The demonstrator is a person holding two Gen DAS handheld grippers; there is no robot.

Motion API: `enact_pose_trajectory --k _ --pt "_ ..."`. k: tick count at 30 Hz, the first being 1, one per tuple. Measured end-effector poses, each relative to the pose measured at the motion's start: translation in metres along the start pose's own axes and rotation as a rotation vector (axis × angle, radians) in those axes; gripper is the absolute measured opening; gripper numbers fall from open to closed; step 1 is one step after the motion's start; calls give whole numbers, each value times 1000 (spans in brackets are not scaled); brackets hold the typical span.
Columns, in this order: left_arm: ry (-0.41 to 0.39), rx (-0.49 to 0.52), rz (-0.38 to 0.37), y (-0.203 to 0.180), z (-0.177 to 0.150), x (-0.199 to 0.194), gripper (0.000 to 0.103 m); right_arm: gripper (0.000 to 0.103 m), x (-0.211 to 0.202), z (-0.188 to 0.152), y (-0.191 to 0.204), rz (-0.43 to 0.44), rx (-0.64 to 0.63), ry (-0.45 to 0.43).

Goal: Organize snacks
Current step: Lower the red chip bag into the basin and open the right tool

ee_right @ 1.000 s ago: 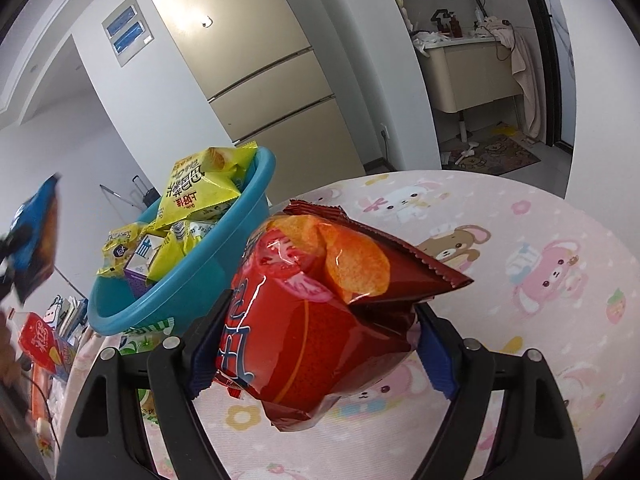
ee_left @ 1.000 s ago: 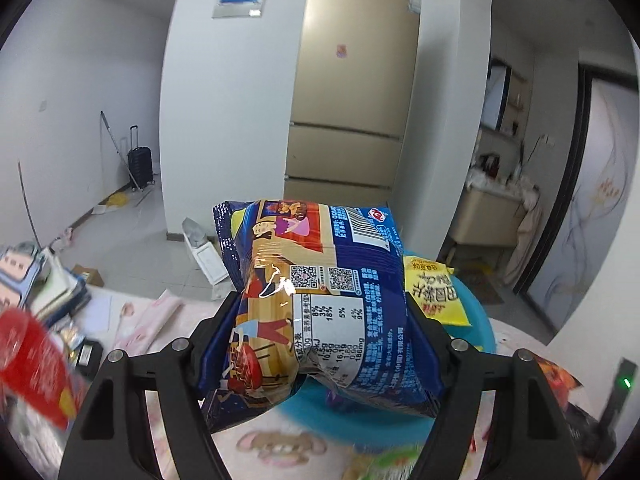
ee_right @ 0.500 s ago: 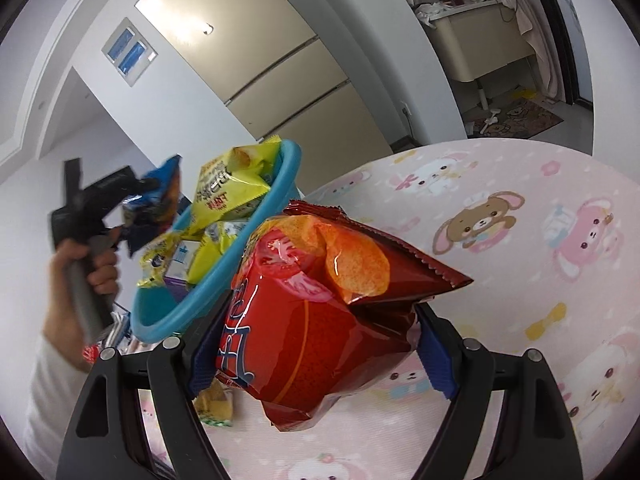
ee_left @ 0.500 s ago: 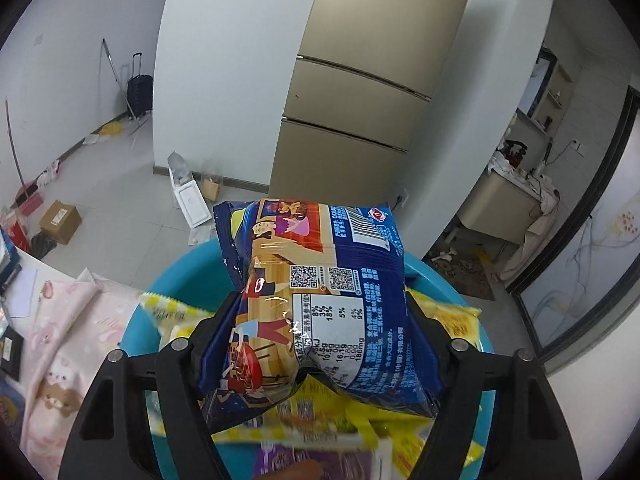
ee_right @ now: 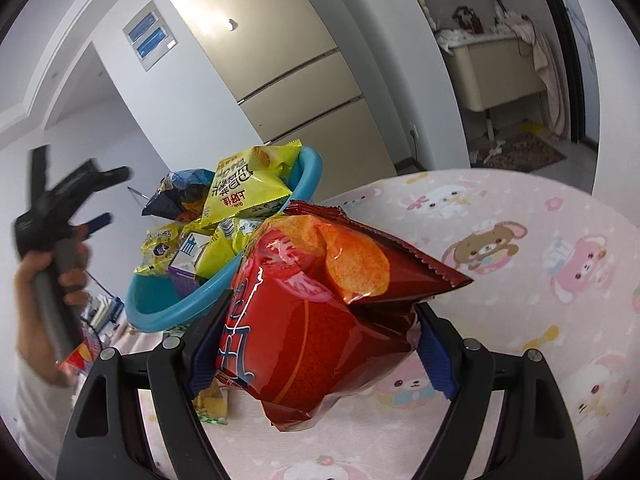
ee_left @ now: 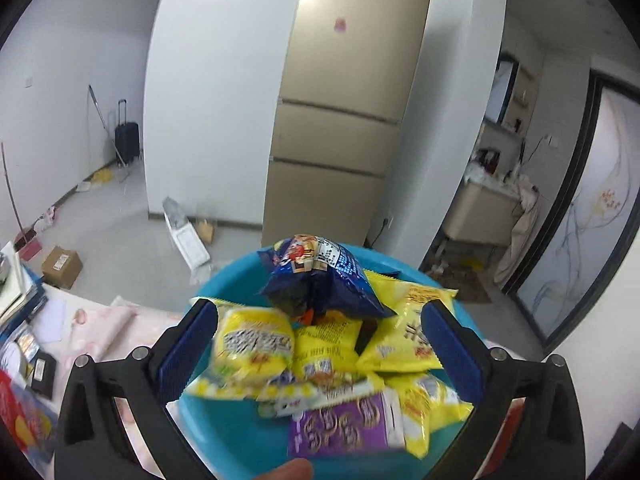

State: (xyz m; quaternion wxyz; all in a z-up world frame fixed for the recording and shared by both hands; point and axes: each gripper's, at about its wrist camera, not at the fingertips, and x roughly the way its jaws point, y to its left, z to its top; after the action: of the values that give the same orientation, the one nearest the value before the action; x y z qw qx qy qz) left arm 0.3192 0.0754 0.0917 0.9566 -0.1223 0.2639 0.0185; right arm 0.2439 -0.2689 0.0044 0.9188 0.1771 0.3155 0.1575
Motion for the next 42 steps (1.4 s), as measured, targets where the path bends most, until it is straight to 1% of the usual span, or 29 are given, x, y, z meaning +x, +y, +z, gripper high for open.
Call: enact_pose_trajectory --k 3,6,8,9,10,12,14,15,17,19,22,23,24,26,28,30,32,34,36,37,39,40,41,42 --pt "-38 6 -23 11 -8 -39 103 82 -1 -1 3 -1 -23 -18" --pt "-126 26 0 23 -13 -80 103 82 -5 -3 10 8 -57 -54" --pt "-196 25 11 34 -19 -102 103 82 -9 -4 22 -16 -124 -94" --pt "-226 24 6 39 -22 -109 103 82 -12 -5 29 -23 -156 -112" --pt "-239 27 4 42 -21 -110 103 82 -15 -6 35 -18 -180 -128" --pt "-195 49 31 48 -16 -108 103 82 -20 -4 50 -8 -224 -154" --pt "-218 17 32 59 -13 -115 103 82 -24 2 71 -37 -280 -196" --pt "-219 0 26 64 -12 -116 103 82 -22 6 81 -37 -303 -200" --pt "-204 -38 6 76 -10 -120 103 82 -15 17 105 -21 -346 -194" --pt "-198 -55 -1 82 -8 -121 103 82 -5 30 132 -8 -379 -195" --pt "-212 -74 2 90 -7 -128 103 82 14 47 164 41 -371 -158" --pt "-216 -83 -3 93 -7 -130 103 82 21 50 177 42 -385 -147" --pt "-216 -94 -9 95 -6 -131 103 82 27 52 187 34 -413 -148" --pt "-212 -109 -19 99 -5 -133 103 82 39 49 212 -5 -496 -176" --pt "-210 -114 -23 101 -4 -133 103 82 53 45 229 -43 -553 -198" --pt "-207 -121 -21 103 -4 -133 103 82 65 42 236 -82 -557 -236" --pt "-198 -123 -27 104 -3 -131 103 82 79 42 239 -101 -541 -221" --pt "-193 -121 -32 103 -2 -130 103 82 90 39 242 -97 -543 -205" --pt "-190 -113 -31 101 -1 -129 103 86 101 37 243 -104 -550 -187" --pt "-192 -108 -31 100 -1 -129 103 87 106 35 243 -95 -550 -164" --pt "-192 -98 -28 98 -1 -130 103 89 110 32 239 -40 -552 -112" --pt "-192 -94 -26 97 -1 -131 103 91 108 30 239 -30 -558 -106" --pt "-193 -94 -27 96 -1 -131 103 97 105 28 239 -32 -571 -111" --pt "-194 -94 -29 95 -1 -132 103 100 100 26 239 -34 -585 -121"
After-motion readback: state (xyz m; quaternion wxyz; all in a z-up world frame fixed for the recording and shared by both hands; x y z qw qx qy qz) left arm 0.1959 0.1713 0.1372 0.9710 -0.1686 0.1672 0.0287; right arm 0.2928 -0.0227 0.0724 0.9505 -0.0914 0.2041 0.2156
